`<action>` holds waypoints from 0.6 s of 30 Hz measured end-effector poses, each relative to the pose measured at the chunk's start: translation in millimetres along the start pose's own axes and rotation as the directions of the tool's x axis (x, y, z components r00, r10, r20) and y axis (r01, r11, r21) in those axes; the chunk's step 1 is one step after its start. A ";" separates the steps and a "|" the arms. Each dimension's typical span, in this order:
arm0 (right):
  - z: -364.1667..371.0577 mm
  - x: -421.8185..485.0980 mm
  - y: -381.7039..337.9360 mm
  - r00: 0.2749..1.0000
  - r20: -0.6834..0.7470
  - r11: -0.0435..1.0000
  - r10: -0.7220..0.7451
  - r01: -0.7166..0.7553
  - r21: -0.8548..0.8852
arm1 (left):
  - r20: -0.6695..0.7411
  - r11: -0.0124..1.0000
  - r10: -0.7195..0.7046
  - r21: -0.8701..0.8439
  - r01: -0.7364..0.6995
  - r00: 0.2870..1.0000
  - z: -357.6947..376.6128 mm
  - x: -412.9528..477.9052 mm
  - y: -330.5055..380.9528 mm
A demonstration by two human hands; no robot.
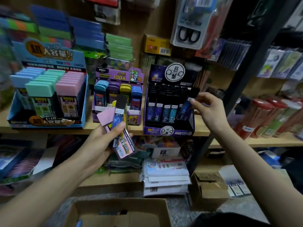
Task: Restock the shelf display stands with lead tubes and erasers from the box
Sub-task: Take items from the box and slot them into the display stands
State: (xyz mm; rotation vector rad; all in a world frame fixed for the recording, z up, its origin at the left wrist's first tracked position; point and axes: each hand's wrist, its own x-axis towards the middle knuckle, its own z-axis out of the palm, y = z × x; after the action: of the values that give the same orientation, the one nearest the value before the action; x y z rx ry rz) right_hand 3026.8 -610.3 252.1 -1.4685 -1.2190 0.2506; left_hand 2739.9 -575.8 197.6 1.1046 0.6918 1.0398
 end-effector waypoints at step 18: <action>-2.5 12.6 16.8 0.984 0.176 1.000 -0.005 0.005 0.001 | -0.056 0.993 -0.102 0.056 0.105 0.993 -4.1 -6.9 -6.8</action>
State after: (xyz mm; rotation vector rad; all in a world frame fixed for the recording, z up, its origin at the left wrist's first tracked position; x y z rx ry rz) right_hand 3043.0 -598.9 244.9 -1.4661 -1.3638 0.3840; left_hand 2735.9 -581.2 189.5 1.0831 0.8182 0.9680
